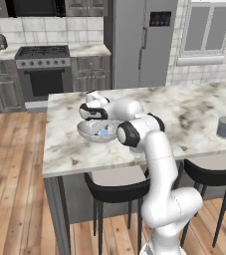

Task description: There are four ice cubes in the ice bowl. Place two ice cubes in each glass of water.

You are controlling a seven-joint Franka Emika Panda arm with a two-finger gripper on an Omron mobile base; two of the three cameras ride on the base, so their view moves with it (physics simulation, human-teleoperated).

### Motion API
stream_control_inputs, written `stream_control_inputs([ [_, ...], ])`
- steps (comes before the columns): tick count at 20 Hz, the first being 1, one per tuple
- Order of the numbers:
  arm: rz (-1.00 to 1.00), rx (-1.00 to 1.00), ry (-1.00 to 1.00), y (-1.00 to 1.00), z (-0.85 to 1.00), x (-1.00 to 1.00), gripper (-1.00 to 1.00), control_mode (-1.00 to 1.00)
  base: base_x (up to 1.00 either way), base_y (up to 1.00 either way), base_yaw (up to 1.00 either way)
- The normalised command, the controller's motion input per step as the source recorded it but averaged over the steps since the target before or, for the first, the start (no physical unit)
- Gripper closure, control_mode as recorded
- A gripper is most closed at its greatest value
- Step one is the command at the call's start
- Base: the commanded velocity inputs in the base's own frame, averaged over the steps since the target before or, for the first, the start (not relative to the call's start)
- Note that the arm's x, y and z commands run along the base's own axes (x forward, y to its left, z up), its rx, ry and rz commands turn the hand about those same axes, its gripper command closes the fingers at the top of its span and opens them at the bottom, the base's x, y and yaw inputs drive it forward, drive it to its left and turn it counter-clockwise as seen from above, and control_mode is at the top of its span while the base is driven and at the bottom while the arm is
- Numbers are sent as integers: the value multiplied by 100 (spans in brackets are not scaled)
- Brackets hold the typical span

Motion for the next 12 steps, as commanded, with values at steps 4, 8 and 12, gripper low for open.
stream_control_inputs([
  [4, 2, -5, 0, 0, 0, -22, -100, -100, 0, 0, 0],
  [8, 1, -7, 0, 0, 0, -26, -100, -100, 0, 0, 0],
  [12, 0, -6, 0, 0, 0, -30, -100, -100, 0, 0, 0],
])
